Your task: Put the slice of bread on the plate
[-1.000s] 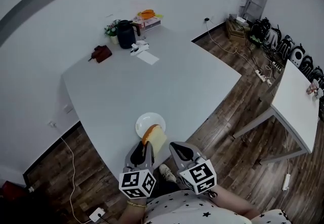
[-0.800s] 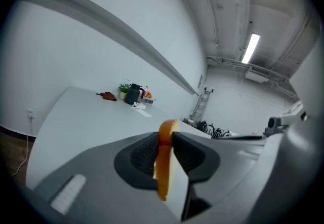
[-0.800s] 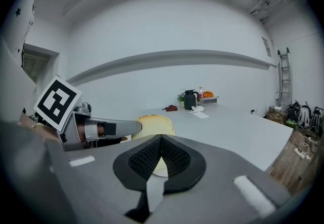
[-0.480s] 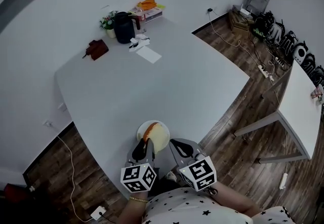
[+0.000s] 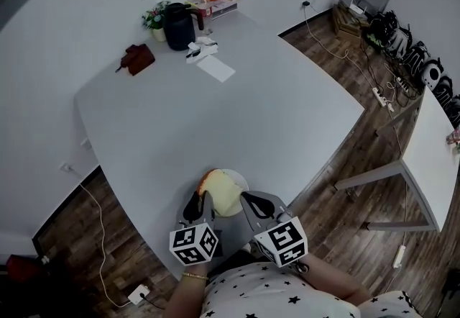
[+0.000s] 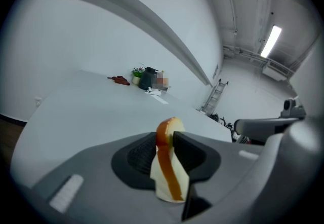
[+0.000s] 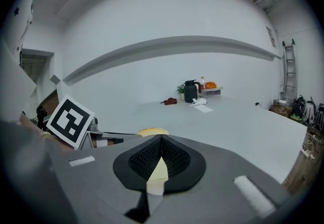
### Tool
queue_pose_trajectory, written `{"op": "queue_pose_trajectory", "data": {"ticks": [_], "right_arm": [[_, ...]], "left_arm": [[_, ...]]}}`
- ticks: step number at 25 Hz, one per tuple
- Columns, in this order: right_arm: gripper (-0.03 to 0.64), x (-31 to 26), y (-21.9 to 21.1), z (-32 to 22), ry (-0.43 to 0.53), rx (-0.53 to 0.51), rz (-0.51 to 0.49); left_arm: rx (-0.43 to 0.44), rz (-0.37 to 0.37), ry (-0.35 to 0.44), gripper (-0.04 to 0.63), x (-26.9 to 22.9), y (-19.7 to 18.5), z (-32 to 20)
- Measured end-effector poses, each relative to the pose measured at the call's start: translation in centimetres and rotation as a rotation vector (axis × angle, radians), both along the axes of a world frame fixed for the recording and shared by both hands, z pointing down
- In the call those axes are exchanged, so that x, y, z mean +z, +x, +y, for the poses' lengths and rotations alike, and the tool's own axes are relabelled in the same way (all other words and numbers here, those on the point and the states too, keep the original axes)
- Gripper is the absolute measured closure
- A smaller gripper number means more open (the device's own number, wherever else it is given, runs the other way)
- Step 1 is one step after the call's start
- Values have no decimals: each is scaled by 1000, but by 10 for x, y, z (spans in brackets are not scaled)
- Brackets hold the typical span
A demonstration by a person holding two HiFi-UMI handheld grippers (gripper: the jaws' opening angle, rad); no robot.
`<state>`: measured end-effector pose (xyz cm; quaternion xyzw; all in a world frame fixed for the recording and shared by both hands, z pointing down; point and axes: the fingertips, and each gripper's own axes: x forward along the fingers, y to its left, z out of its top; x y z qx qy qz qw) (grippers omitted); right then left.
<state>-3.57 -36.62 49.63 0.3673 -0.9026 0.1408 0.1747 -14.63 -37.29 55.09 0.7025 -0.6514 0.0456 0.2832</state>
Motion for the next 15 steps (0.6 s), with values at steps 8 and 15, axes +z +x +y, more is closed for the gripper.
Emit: {"op": "queue_pose_trajectory", "data": {"ticks": [8,15], "right_arm": [[618,8,-10,-10,-19,-15,5],[618,11,-14,-10,-19,-24,7]], "left_arm": [[-52,-115,-126,479,37,-21,-3],[-62,-92,-117,476,31,-22,0]]}}
